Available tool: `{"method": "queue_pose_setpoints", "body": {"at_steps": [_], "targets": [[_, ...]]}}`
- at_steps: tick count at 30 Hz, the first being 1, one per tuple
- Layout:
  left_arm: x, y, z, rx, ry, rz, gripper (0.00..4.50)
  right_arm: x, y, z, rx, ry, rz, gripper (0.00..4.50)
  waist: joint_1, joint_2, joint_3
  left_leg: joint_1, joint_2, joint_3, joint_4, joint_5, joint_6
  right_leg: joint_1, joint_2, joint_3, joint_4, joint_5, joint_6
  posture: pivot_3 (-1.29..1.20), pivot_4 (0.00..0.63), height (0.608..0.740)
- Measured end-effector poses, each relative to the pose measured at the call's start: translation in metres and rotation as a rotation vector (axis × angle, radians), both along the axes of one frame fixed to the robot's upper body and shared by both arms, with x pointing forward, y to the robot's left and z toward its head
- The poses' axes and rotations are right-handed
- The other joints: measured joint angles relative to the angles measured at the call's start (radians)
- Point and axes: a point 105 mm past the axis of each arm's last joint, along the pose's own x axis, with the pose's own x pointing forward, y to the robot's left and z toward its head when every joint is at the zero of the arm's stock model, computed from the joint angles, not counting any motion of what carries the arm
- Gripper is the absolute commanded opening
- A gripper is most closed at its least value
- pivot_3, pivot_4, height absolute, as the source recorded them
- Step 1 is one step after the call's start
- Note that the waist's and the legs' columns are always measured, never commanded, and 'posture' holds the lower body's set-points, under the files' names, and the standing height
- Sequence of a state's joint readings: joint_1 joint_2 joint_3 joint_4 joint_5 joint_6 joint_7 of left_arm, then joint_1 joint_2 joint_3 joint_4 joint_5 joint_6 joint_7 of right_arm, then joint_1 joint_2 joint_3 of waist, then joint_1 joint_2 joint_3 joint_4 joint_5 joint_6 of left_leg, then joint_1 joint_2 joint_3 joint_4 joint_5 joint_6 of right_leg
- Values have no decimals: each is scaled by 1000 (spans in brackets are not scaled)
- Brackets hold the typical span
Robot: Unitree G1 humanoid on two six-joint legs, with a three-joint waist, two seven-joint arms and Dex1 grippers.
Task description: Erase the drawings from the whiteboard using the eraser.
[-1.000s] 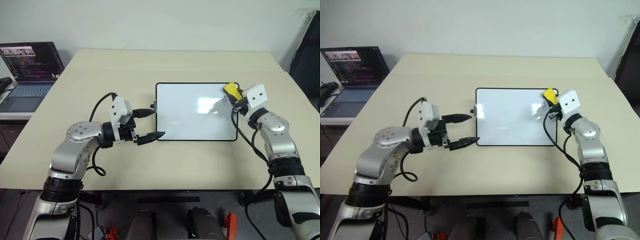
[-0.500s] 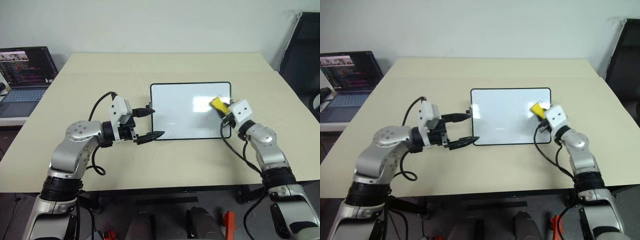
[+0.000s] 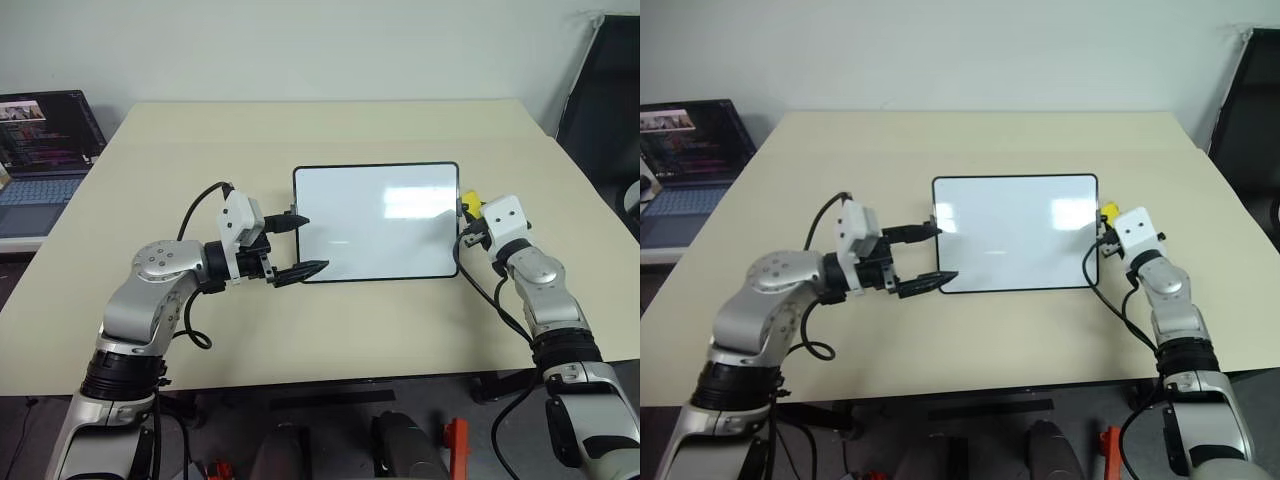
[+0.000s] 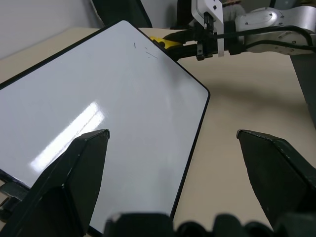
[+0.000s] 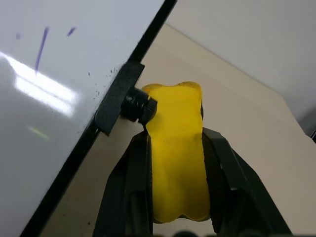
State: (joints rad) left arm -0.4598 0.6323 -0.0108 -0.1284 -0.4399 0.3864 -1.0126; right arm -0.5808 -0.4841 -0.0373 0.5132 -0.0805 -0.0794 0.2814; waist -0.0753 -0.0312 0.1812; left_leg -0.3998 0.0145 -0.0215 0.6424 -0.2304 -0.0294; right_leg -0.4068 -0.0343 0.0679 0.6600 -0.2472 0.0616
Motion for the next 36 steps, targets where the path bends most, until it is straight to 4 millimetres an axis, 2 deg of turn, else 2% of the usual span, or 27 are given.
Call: {"method": "queue_pose_setpoints", "body": {"at_steps": [3, 7, 9, 11, 14, 16, 20, 26, 32, 36], "targets": [[0, 0, 2, 0, -6, -1, 4500, 3, -8, 14, 6, -59, -69, 984, 0, 1, 1, 0, -1, 0, 0, 0, 0, 0, 0, 0, 0, 0, 0, 0, 150, 740], [0, 0, 2, 0, -6, -1, 4500, 4, -16, 59, 29, -212, -133, 984, 0, 1, 1, 0, 0, 0, 0, 0, 0, 0, 0, 0, 0, 0, 0, 0, 150, 740], [0, 0, 2, 0, -6, -1, 4500, 4, -15, 74, 35, -260, -146, 984, 0, 1, 1, 0, 0, 0, 0, 0, 0, 0, 0, -1, 0, 0, 0, 0, 150, 740], [0, 0, 2, 0, -6, -1, 4500, 3, -15, 79, 41, -271, -148, 984, 1, 1, 1, 0, 0, 0, 0, 0, 0, 0, 0, -1, 0, 0, 0, 0, 150, 740], [1, -1, 2, 0, -6, -1, 4500, 3, -3, 78, 82, -250, -76, 984, 1, 1, 1, 0, 0, 0, 0, 0, 0, 0, 0, 0, 0, 0, 0, 0, 150, 740], [1, -1, 2, 0, -6, -1, 4500, 0, 14, 77, 68, -229, 12, 984, 0, 1, 1, 0, 0, 0, 0, 0, 0, 0, 0, -1, 0, 0, 0, 0, 150, 740], [1, 0, 1, 1, -5, 0, 4500, -2, 36, 57, 72, -137, 111, 984, 2, 1, 1, -1, 0, 0, 0, 0, 0, 0, -1, -1, 0, 0, 0, 0, 150, 740], [1, 0, 1, 1, -4, 1, 4500, 0, 40, 38, 51, -48, 115, 984, 7, 1, 1, -1, 0, -1, 0, 0, 0, 0, -1, -2, 0, 0, 0, 0, 150, 740], [1, 0, 1, 1, -5, 3, 4500, 3, 42, 35, 36, -1, 117, 984, 8, 0, 0, 1, 0, -1, 1, 0, 0, 2, -1, -2, 0, 0, 0, 0, 150, 740], [2, 0, 1, 0, -6, 7, 4500, -12, 58, 15, 17, 105, 256, 984, 7, -1, 0, 2, 0, 0, 2, 0, 0, 2, 0, -2, 1, 0, 0, 0, 150, 740]]}}
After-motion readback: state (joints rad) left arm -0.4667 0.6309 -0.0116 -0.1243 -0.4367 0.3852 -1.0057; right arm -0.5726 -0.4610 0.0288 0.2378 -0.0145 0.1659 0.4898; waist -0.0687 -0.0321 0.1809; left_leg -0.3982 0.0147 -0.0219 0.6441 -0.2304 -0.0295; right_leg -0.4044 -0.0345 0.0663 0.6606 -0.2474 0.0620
